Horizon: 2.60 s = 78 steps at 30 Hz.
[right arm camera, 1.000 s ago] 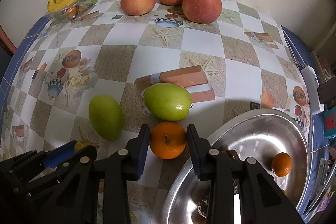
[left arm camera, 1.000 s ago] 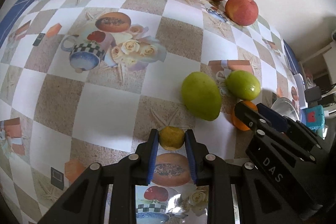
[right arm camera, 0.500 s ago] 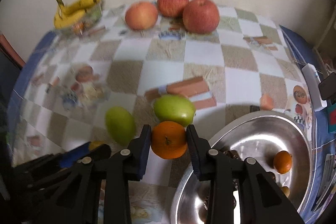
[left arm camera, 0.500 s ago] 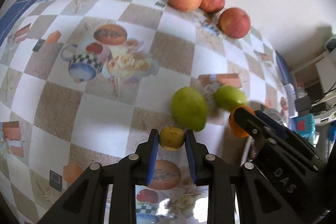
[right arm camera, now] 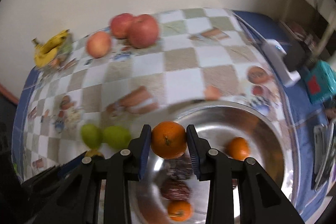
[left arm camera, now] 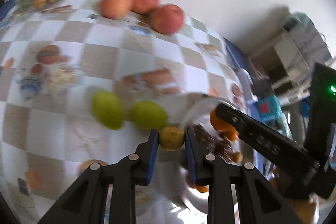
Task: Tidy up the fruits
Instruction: 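Carry the yellow fruit in the left tool into the bowl while the right tool carries the orange, then open the left tool to drop the yellow fruit while the right tool releases the orange, then move both tools back from the bowl toward the green fruits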
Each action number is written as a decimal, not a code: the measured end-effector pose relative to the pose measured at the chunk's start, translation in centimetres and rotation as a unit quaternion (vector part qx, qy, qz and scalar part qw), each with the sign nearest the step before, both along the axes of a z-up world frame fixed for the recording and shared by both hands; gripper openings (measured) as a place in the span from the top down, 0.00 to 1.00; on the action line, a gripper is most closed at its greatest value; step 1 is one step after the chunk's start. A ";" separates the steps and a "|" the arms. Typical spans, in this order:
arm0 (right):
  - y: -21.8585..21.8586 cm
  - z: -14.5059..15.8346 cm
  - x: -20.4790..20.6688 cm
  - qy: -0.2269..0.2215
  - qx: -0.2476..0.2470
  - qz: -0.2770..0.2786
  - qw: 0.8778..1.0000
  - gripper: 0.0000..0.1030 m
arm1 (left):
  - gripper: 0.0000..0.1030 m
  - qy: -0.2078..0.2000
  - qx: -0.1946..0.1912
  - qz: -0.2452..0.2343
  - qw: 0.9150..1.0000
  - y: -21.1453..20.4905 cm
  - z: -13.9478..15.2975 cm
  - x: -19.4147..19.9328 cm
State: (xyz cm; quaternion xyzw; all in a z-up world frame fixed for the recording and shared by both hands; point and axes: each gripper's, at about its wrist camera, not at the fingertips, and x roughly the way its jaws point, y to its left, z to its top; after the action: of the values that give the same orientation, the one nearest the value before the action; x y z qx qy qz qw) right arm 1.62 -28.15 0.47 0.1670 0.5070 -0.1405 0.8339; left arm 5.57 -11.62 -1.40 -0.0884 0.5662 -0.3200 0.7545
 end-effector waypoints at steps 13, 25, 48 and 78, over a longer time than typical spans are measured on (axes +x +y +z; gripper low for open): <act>-3.2 -2.7 -1.5 0.044 0.015 -0.042 0.998 0.65 | 0.73 -0.028 0.060 -0.104 0.992 -6.3 -2.1 -3.8; -3.1 -4.6 -1.4 0.066 0.025 -0.040 0.997 0.65 | 0.72 -0.063 0.102 -0.113 0.986 -6.7 -2.5 -4.4; -3.3 -2.8 -1.4 0.051 0.011 -0.041 0.998 0.60 | 0.71 -0.034 0.078 -0.092 0.992 -5.8 -2.2 -3.4; 1.4 -1.7 1.2 -0.015 0.035 0.019 0.999 0.09 | 0.15 0.049 0.054 0.197 0.978 7.6 -4.3 3.8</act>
State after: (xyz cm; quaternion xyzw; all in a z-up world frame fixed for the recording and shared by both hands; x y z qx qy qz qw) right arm 2.81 -26.76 -1.26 0.1887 0.5023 -0.1038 0.8374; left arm 9.37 -3.97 -5.75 -0.1729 0.5901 -0.1292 0.7779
